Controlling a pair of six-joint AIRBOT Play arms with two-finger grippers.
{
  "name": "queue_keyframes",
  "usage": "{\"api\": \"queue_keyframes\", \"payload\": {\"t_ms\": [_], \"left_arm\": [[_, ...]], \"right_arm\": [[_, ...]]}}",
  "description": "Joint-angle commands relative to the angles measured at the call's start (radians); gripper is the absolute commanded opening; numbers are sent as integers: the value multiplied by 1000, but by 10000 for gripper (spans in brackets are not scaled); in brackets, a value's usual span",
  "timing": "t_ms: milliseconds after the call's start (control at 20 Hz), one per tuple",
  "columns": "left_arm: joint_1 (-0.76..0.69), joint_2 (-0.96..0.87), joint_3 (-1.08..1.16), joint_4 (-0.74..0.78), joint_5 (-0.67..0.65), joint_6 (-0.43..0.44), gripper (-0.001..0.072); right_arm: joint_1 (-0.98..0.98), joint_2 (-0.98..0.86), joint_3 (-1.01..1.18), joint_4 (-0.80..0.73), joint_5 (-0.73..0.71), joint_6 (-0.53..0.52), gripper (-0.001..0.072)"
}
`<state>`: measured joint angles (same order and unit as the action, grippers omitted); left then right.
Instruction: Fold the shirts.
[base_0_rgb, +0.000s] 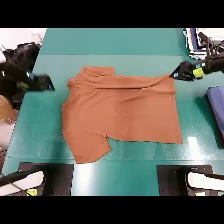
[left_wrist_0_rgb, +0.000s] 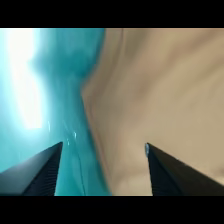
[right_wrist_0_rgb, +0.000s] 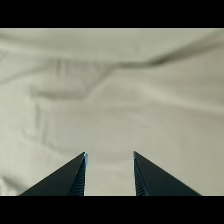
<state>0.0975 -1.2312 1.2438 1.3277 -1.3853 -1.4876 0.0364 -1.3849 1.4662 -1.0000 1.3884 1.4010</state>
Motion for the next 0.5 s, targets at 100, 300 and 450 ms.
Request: {"api": "queue_keyframes", "payload": {"t_ms": [100, 300, 450], "left_arm": [[5, 282, -563, -74, 79, -5, 605], [5, 306, -711, -188, 192, -5, 604], [5, 306, -751, -263, 293, -5, 604]], "right_arm": [[-1, 174, -192, 7, -55, -14, 345], [-1, 220, -219, 8, -51, -14, 344], [-1, 245, -219, 7, -52, -14, 345]]}}
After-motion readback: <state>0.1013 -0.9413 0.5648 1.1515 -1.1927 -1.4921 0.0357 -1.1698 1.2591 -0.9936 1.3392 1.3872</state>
